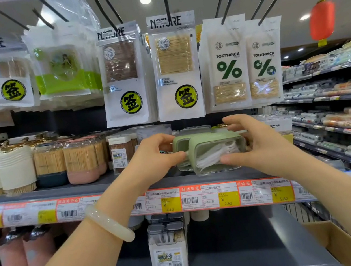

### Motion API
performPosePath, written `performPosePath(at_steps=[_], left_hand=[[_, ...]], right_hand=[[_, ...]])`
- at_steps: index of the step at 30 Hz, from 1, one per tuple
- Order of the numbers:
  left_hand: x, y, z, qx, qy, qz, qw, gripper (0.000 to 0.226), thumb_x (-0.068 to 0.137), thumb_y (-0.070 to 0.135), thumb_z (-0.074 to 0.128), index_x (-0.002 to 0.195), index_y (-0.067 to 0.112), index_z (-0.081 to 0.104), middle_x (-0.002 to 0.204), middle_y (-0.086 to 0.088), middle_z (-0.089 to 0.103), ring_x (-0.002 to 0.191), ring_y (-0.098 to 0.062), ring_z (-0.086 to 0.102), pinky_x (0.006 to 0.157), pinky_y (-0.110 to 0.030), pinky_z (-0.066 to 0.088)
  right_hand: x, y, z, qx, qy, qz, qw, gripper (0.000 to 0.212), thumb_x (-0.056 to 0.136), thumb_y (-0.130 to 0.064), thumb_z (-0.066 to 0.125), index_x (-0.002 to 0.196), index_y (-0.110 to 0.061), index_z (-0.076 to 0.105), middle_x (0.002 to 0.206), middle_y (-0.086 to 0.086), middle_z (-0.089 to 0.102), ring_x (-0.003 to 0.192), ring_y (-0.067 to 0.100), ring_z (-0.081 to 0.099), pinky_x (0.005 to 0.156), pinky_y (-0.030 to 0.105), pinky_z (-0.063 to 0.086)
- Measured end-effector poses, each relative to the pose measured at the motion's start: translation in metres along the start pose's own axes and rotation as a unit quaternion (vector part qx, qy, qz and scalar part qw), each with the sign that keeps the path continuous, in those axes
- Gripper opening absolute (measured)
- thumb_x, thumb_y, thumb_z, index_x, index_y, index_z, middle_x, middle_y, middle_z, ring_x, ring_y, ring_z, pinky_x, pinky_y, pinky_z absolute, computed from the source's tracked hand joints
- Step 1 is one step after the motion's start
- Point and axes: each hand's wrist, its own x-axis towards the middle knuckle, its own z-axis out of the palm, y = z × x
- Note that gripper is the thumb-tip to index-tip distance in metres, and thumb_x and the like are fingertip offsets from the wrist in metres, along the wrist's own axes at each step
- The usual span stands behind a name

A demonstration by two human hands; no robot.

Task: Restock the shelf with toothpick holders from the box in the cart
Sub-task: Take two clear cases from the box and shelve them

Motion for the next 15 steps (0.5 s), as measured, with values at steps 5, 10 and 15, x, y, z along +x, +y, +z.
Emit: performPosePath(at_steps=[5,10,15], left_hand=[[-0.003,0.003,0.000,0.047,-0.045,0.024,0.998,0.029,0.096,0.015,0.049,0.124,0.017,0.059,0.116,-0.002,0.066,0.101,-0.017,0.062,0.097,-0.036,0.049],[-0.013,0.010,0.009,0.130,0.008,0.041,0.991,0.051,0.098,0.042,0.037,0.099,-0.001,0.063,0.062,-0.004,0.051,0.057,-0.013,0.043,0.058,-0.028,0.035],[-0.022,0.009,0.017,0.205,-0.016,0.032,0.978,0.033,0.089,0.048,0.054,0.097,0.017,0.064,0.086,-0.002,0.068,0.079,-0.017,0.061,0.067,-0.033,0.049]], right_hand=[[0.004,-0.003,0.001,0.014,-0.031,0.078,0.996,0.079,0.074,-0.030,0.078,0.141,-0.023,0.037,0.142,-0.001,0.044,0.129,0.016,0.043,0.100,0.028,0.037],[0.003,-0.010,0.003,0.034,-0.073,0.090,0.993,0.038,0.078,-0.026,0.074,0.113,-0.023,0.060,0.113,-0.008,0.068,0.105,0.005,0.063,0.098,0.031,0.048],[0.003,-0.010,0.002,0.010,-0.081,0.092,0.992,0.020,0.083,-0.026,0.069,0.099,-0.013,0.066,0.096,-0.001,0.073,0.095,0.016,0.068,0.089,0.032,0.052]])
